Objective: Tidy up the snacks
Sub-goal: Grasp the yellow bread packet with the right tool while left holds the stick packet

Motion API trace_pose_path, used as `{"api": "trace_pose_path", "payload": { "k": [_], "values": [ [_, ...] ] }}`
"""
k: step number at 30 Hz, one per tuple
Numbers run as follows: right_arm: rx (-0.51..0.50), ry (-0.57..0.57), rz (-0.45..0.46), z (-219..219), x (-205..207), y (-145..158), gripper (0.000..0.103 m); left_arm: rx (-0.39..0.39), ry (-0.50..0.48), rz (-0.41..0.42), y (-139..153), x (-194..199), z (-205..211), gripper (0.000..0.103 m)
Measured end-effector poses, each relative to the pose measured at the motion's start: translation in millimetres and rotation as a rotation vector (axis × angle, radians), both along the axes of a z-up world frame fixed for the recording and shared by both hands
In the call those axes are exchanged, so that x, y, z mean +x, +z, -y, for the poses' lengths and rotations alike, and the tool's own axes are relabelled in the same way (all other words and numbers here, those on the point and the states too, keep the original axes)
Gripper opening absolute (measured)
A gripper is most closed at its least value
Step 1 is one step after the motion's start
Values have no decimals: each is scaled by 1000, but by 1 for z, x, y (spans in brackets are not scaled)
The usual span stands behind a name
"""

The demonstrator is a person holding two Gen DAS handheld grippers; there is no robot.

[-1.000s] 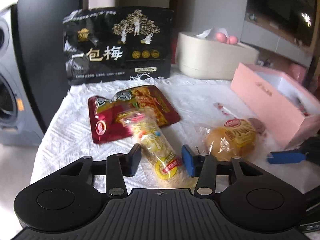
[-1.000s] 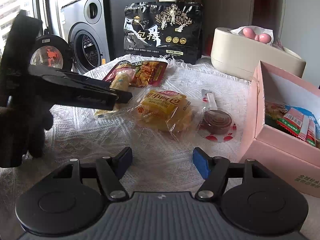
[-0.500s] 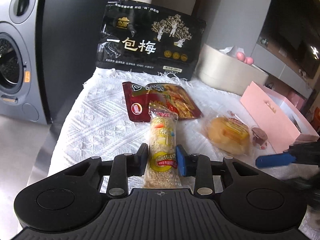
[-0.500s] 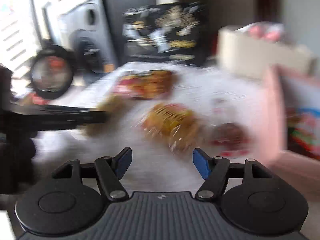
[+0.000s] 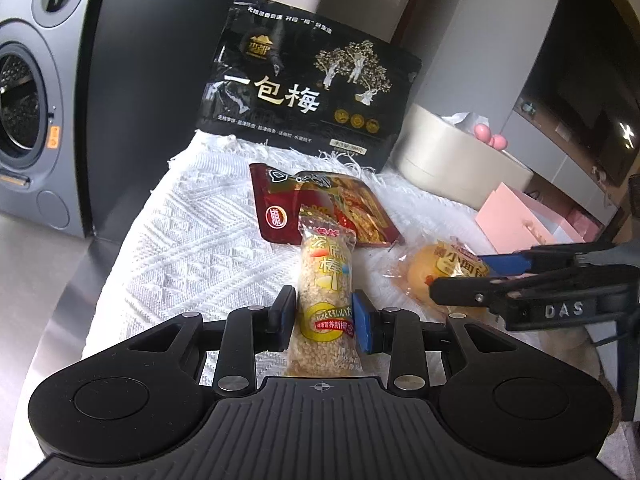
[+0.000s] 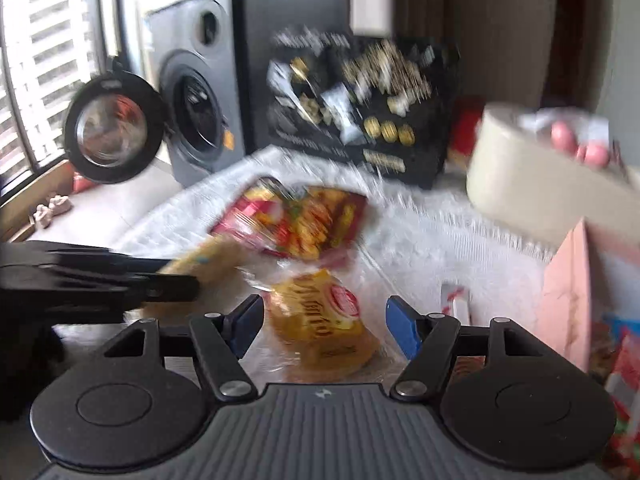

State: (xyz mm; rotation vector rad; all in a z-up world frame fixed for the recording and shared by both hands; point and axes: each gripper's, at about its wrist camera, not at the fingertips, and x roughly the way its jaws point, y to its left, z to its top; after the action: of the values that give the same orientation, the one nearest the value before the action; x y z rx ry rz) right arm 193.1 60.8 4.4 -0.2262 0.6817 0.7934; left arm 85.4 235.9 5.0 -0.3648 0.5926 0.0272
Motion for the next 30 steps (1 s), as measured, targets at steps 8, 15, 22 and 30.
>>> {"api": "trace_pose_path", "payload": {
  "k": [8,15,22,30],
  "values": [
    [42,-1,-53,14,-5,3,60,3,0,-1,0,1,1,36],
    [134,64,-111,38,-34,23,59,41,-1,-10,1,3,6,36],
    [91,63,-98,36,-59,-7,63,91,-2,-20,2,5,12,36],
    [101,70,-46,36,-69,-14,73,126,-7,-28,2,5,16,36]
  ]
}}
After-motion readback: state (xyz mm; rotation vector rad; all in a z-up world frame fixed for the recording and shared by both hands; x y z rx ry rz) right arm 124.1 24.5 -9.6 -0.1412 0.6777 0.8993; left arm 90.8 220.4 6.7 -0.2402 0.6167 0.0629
